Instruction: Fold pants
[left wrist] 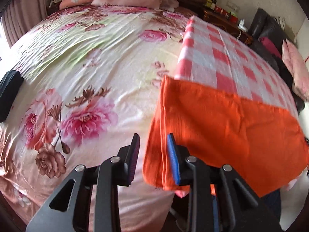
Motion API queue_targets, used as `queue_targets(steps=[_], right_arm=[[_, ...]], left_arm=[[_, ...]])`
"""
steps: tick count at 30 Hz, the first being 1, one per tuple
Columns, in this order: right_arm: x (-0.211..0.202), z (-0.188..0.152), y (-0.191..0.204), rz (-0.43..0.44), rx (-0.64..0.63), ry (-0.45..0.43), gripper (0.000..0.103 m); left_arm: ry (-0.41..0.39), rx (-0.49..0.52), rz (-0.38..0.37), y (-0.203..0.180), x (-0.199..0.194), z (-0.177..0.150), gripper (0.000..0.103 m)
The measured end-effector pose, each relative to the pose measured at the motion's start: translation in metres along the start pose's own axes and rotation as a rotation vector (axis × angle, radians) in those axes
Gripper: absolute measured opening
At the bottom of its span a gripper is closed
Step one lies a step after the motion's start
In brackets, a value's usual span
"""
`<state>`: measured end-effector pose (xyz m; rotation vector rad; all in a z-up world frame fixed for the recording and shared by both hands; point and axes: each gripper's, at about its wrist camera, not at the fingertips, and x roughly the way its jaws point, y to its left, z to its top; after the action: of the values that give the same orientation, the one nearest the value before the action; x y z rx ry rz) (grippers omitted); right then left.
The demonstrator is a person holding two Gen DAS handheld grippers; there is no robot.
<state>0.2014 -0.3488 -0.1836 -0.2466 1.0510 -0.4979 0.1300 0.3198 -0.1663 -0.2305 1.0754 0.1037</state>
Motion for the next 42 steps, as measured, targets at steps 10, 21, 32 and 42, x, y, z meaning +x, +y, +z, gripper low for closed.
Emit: queue_targets(steps=[10,21,32,42], right_arm=[[-0.067,-0.01,-0.04,0.087,0.172,-0.203,0.067],[-0.007,-0.134,-0.169,0.506,0.708,0.199,0.054],[-0.011,-0.133,-0.132,0.501,0.544,0.19,0.036],[-0.001,-0.122,-0.144,0.628,0.624,0.182,0.039]], left_arm=[[-0.05,0.112,0.109,-0.015,-0.011,-0.001,0.0],[-0.024,-0.139,-0.1,0.009,-0.015,-0.036,0.048],[-0.042,-0.31,-0.227,0.019,-0.017,-0.075,0.039],[-0.038,-0.306,-0.231,0.017,-0.013,-0.071,0.039]])
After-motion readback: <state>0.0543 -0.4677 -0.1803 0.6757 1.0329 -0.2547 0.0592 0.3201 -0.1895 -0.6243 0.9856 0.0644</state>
